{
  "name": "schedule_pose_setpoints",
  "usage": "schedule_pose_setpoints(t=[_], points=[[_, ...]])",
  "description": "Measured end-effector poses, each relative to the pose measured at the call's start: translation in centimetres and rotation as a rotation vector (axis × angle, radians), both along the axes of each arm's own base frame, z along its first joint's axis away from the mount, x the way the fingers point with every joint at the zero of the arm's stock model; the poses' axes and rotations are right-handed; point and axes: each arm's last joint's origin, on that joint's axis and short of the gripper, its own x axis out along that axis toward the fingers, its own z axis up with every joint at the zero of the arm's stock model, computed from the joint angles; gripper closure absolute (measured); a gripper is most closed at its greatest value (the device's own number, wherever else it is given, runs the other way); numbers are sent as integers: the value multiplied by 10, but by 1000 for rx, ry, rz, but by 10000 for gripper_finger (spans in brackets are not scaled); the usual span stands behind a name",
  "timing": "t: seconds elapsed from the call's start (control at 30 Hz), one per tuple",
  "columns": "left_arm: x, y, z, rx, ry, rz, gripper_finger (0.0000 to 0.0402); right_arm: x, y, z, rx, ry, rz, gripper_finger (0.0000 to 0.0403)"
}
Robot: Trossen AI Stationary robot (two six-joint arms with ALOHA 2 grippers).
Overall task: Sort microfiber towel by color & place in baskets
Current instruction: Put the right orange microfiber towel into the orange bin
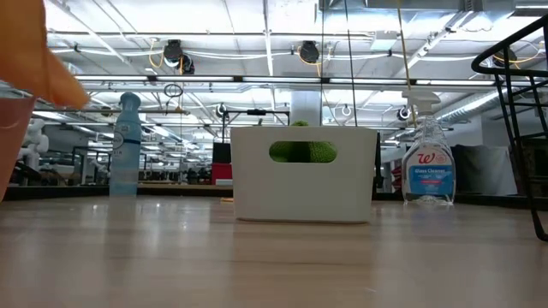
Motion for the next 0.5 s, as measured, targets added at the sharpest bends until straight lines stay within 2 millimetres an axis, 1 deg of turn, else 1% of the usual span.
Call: schedule_pose_setpoints(t=[0.3,0.5], points=[[-2,-7,-15,-33,100,33,386,0,0,0,-2,3,0,148],[-8,-20,-14,-157,186,-103,386,0,0,-2,7,21,-5,148]])
